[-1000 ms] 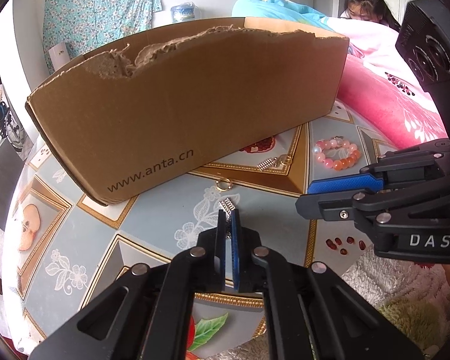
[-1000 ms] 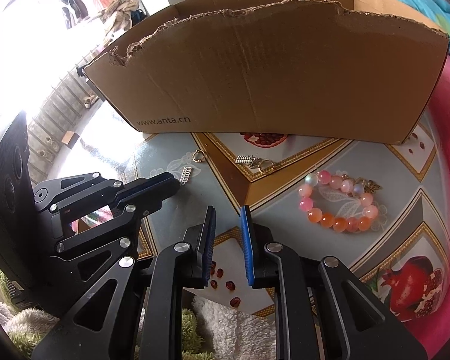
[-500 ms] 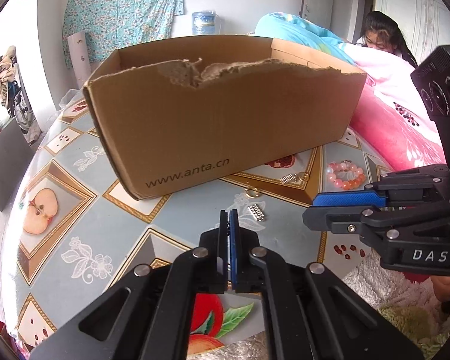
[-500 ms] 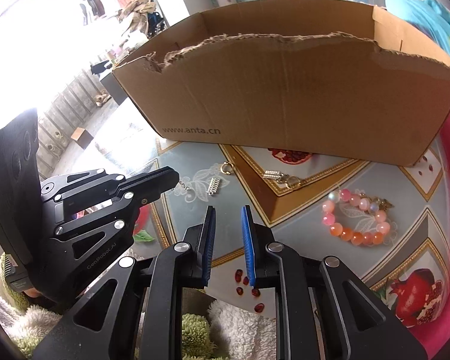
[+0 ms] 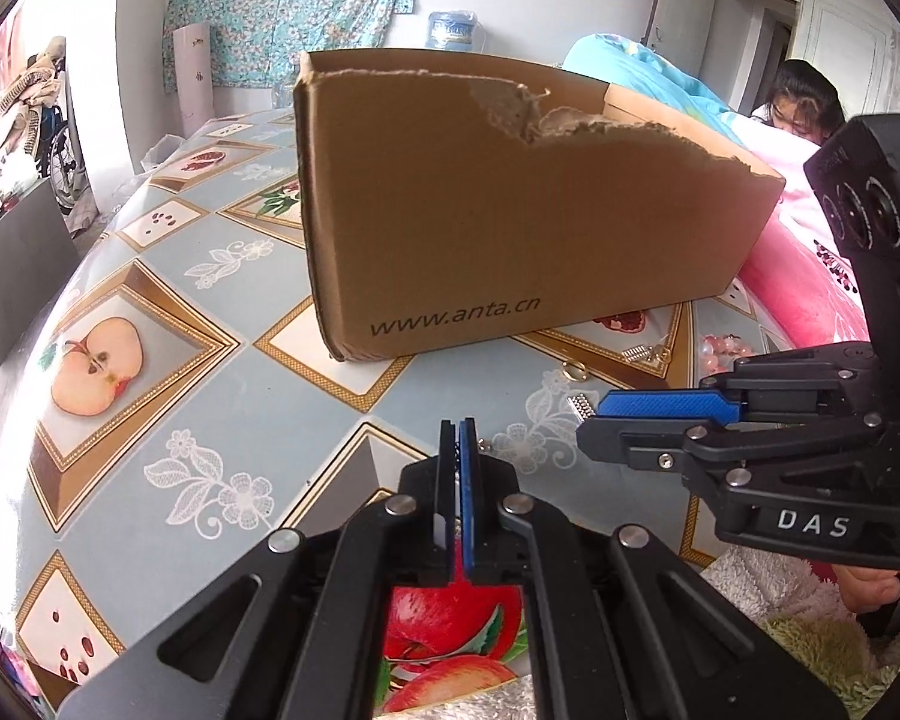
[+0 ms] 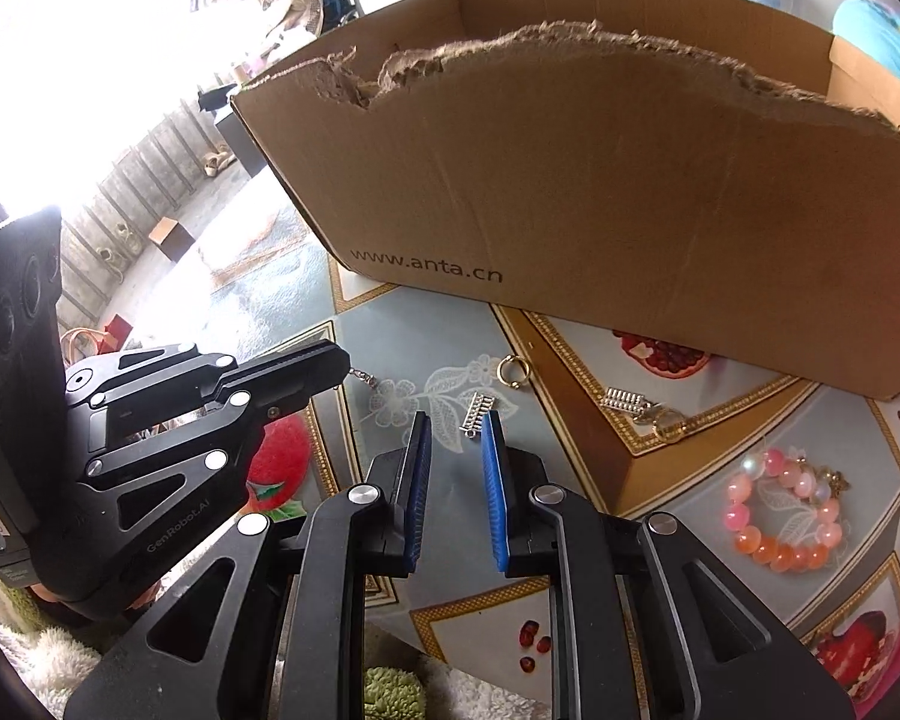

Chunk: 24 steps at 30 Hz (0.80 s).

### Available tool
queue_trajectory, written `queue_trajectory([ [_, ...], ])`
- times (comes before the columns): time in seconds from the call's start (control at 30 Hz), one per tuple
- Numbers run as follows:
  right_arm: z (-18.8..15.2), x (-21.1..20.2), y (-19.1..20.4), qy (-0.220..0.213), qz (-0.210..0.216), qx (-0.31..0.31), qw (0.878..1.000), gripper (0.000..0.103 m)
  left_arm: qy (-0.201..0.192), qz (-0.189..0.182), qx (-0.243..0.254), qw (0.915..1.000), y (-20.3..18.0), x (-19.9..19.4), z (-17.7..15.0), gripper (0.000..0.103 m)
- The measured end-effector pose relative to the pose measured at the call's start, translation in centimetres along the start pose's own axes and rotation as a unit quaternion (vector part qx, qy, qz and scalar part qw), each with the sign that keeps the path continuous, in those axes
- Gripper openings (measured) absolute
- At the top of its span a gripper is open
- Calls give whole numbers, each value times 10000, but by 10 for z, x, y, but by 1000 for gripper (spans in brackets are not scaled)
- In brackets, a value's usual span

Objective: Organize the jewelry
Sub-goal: 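Lift the held silver charm with the left tool toward the box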

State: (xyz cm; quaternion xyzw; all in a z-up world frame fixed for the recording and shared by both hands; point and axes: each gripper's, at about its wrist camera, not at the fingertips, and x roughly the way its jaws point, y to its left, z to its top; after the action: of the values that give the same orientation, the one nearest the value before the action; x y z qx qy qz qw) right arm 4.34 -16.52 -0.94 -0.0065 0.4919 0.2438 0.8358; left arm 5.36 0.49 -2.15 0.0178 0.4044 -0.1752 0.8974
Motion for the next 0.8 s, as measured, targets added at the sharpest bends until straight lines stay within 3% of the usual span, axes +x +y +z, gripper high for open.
queue_trajectory([
  [0.2, 2, 2, 11, 66, 187, -169, 9997, 16, 37, 3, -115, 9999, 7, 3, 0, 1],
  [0.5, 8, 4, 11, -33, -249, -360, 9990, 17, -15, 6, -271, 9996, 20, 3, -1, 1],
  [0.67, 8, 9, 14, 79, 34, -380, 9992, 19, -38, -6, -266, 9996, 22, 3, 0, 1],
  [0.8, 8, 8, 20, 64, 18, -616, 9981, 19, -45, -7, -265, 9996, 22, 2, -1, 1],
])
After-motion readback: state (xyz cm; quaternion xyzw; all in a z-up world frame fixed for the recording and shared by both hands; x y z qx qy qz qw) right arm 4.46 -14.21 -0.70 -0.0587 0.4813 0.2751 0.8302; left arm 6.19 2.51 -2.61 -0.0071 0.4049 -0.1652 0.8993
